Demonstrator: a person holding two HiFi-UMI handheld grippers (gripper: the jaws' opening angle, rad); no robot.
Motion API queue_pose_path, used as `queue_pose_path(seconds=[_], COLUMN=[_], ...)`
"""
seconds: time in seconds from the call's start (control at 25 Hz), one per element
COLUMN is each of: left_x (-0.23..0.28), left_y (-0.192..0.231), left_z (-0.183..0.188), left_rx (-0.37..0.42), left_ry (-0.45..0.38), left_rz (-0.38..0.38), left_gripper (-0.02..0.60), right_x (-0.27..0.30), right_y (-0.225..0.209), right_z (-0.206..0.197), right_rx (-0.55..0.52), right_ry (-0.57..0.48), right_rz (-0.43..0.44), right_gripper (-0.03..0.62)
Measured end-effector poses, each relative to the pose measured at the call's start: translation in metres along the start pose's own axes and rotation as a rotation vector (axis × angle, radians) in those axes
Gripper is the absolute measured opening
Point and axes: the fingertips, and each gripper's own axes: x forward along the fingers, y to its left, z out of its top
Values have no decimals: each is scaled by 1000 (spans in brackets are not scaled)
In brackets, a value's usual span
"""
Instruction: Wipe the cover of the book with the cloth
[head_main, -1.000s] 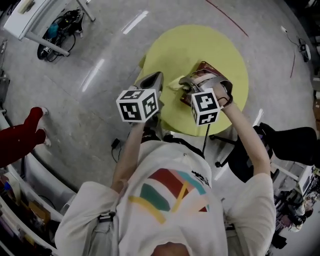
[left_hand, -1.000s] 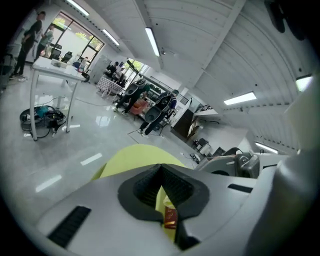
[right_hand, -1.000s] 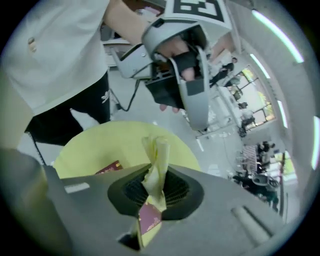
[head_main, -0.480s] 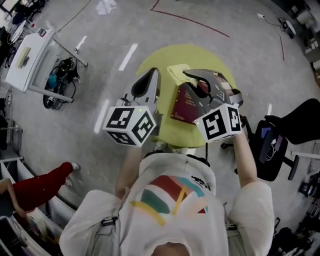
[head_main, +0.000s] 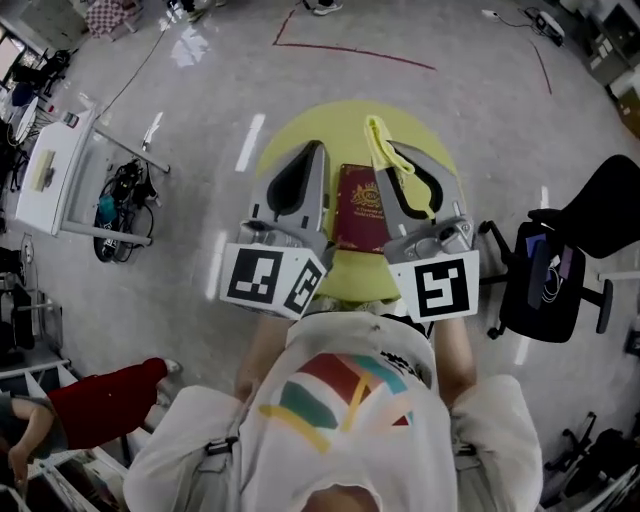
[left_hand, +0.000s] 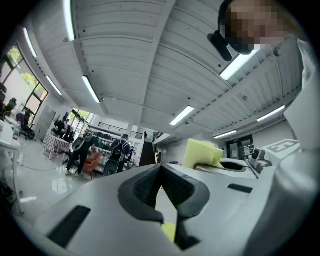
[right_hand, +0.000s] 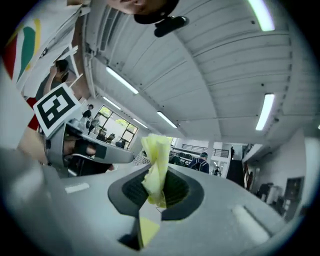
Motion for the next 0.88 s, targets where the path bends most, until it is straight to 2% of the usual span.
queue_pose_path(seconds=[0.12,0.24,0.44,0.88], left_x=[-2,-5,-4,-1], left_y=[-10,-18,-21,-34], left_z=[8,11,12,18], left_rx=[69,117,135,185], left_ry=[-60,-90,-98,-122], left_rz=[1,1,-2,-11], left_gripper=[15,15,14,15], right_x=[-15,-26,-35,-43], right_y=[-6,-7,-6,-11], right_z=[-11,-25,-31,-28], right_rx=[89,125,165,163], right_ry=[2,39,48,30], right_rz=[-69,-92,-123,-151], right_gripper=[28,29,28,28])
